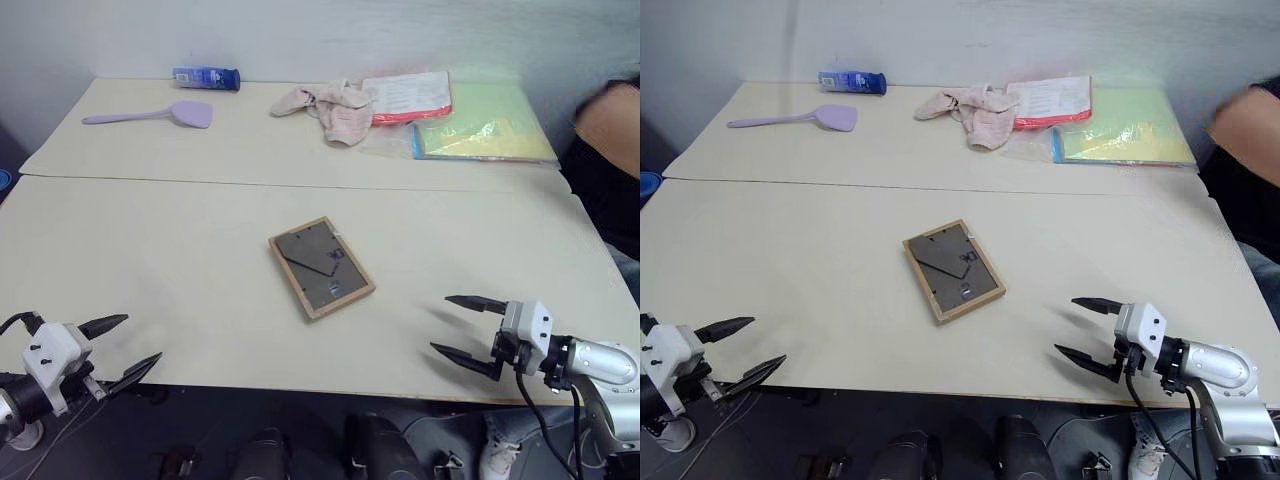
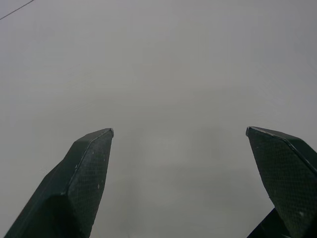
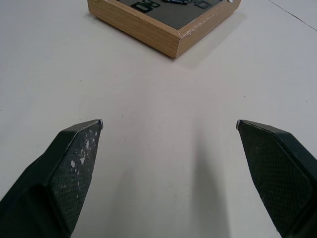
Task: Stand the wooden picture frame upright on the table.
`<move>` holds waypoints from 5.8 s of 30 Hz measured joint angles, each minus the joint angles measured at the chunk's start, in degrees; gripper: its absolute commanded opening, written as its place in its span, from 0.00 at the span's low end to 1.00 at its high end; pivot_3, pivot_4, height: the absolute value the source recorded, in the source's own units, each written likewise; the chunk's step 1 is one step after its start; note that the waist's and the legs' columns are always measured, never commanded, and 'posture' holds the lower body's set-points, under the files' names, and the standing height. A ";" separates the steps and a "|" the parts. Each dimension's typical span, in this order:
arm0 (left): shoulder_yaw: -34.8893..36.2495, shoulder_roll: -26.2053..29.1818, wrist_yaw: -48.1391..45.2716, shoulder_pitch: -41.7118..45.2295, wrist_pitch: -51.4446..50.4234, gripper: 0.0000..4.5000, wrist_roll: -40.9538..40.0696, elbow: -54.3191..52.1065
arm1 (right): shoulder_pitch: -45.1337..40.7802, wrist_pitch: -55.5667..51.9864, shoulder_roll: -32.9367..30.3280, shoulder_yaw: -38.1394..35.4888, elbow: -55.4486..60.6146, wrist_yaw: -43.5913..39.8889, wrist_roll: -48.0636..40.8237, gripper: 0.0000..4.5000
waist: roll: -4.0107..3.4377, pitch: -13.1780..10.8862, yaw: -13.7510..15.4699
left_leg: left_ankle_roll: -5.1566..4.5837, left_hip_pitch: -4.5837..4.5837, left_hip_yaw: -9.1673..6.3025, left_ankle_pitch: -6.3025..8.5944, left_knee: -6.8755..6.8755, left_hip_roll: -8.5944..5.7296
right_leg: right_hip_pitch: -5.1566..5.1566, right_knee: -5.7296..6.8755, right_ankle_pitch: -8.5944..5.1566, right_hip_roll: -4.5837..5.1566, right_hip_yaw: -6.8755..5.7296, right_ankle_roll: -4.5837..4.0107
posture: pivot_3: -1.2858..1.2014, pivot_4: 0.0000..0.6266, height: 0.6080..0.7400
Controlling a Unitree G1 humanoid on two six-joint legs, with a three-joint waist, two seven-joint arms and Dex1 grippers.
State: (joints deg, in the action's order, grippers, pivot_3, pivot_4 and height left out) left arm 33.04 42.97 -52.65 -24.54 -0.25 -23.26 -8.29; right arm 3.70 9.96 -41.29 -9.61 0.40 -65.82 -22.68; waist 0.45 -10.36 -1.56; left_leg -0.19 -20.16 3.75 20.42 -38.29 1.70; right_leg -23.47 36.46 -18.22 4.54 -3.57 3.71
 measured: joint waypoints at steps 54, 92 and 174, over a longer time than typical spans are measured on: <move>-21.18 -5.60 12.68 50.09 -89.28 0.81 -19.19 1.29 | -17.28 -9.80 6.92 18.44 1.07 10.77 17.50 0.00 | 0.05 0.02 1.07 | 0.20 -0.26 -0.12 -0.18 -0.84 -0.09 | -0.01 0.56 0.06 -0.09 -0.01 0.12 | 0.52 0.24 1.00; -14.57 -21.56 38.40 52.24 -78.26 0.28 -41.08 9.09 | -18.94 -21.79 5.57 10.74 5.70 5.29 3.01 0.57 | 0.16 0.07 0.86 | 0.49 -0.23 -0.06 -0.26 -0.84 -0.02 | -0.04 0.38 0.07 -0.28 -0.06 0.13 | 0.52 0.24 1.00; -18.07 8.73 2.76 26.24 -28.37 1.00 -24.71 -7.46 | -26.41 -27.47 9.74 21.99 -2.62 10.60 -18.47 0.28 | 0.01 -0.06 0.36 | 0.29 -0.33 -0.22 -0.14 -0.61 -0.02 | -0.15 0.16 -0.01 0.00 -0.03 -0.02 | 0.52 0.24 1.00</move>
State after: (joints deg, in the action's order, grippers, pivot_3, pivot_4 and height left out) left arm 14.96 51.70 -49.90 1.70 -28.62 -47.98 -15.75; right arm -22.71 -17.51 -31.55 12.38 -2.22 -55.22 -41.15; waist 0.45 -10.42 -1.20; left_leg 0.10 -20.49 3.53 20.28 -38.90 1.68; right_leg -23.61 36.62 -18.23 4.55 -3.60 3.69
